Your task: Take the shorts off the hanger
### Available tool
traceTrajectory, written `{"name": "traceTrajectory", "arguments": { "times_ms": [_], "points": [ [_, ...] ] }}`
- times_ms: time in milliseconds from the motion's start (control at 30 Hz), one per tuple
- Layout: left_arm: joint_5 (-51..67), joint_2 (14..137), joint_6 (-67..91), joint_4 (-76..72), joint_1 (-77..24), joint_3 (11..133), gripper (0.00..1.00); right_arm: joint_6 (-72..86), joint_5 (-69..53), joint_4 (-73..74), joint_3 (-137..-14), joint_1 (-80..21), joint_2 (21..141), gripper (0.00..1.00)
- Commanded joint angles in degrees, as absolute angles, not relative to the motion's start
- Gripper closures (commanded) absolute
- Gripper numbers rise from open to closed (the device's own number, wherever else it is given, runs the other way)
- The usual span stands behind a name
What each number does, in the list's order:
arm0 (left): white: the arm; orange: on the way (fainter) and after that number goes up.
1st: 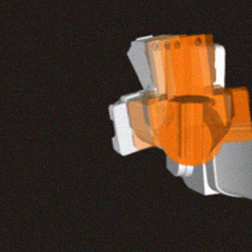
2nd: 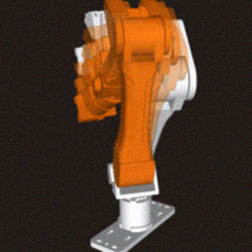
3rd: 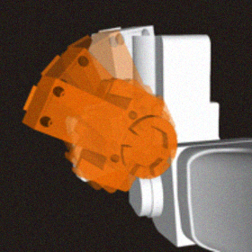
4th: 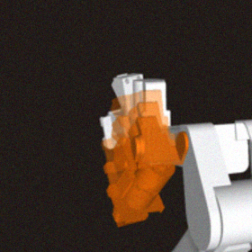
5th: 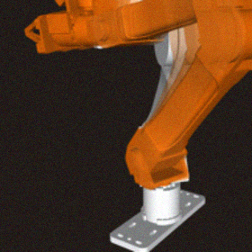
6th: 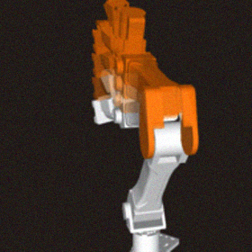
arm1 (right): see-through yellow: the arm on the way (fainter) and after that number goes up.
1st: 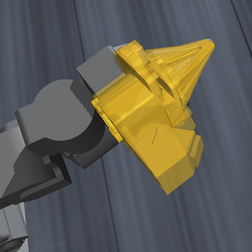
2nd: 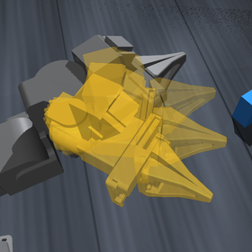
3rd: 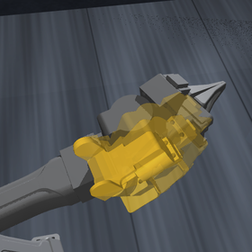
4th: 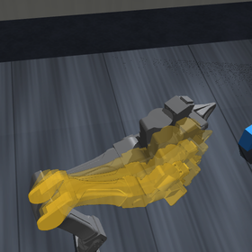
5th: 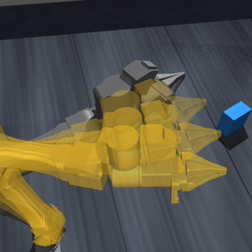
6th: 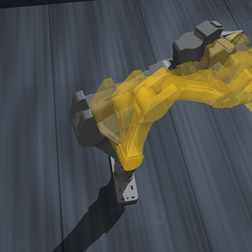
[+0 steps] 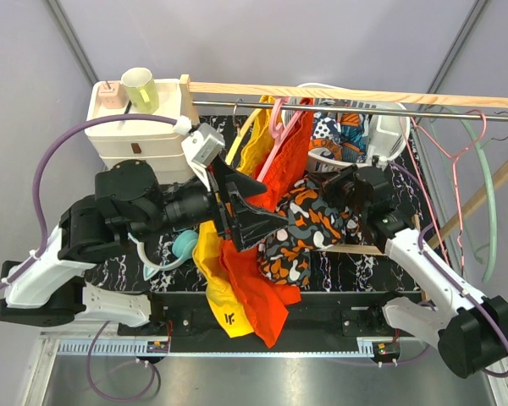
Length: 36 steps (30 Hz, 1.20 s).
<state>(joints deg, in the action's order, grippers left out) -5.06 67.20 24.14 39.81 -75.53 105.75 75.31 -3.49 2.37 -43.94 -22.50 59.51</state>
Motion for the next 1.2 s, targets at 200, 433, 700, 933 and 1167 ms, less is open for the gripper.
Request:
{"name": "traceTrajectory", "arguments": {
  "times_ms": [200, 433, 700, 933, 1167],
  "points": [
    [-12.7, 64.2, 17.1, 41.6, -75.8, 109.1, 0.02, 66.5, 11.7, -11.9, -53.6, -22.2, 67.2, 1.00],
    [-19.2, 63.8, 11.4, 46.0, -75.8, 110.2, 0.01, 61.3, 12.7, -17.0, -59.3, -19.5, 75.1, 1.00],
    [-26.0, 63.9, 6.0, 50.0, -75.7, 111.4, 0.01, 60.6, 7.7, -21.4, -71.8, -12.6, 88.2, 1.00],
    [-29.0, 65.5, 4.6, 49.5, -75.8, 109.2, 0.01, 60.2, 2.0, -21.4, -87.3, -7.6, 100.0, 1.00],
    [-30.2, 67.1, 1.2, 47.3, -75.7, 108.8, 0.01, 55.9, 1.6, -16.5, -104.7, -6.5, 108.7, 1.00]
  ]
}}
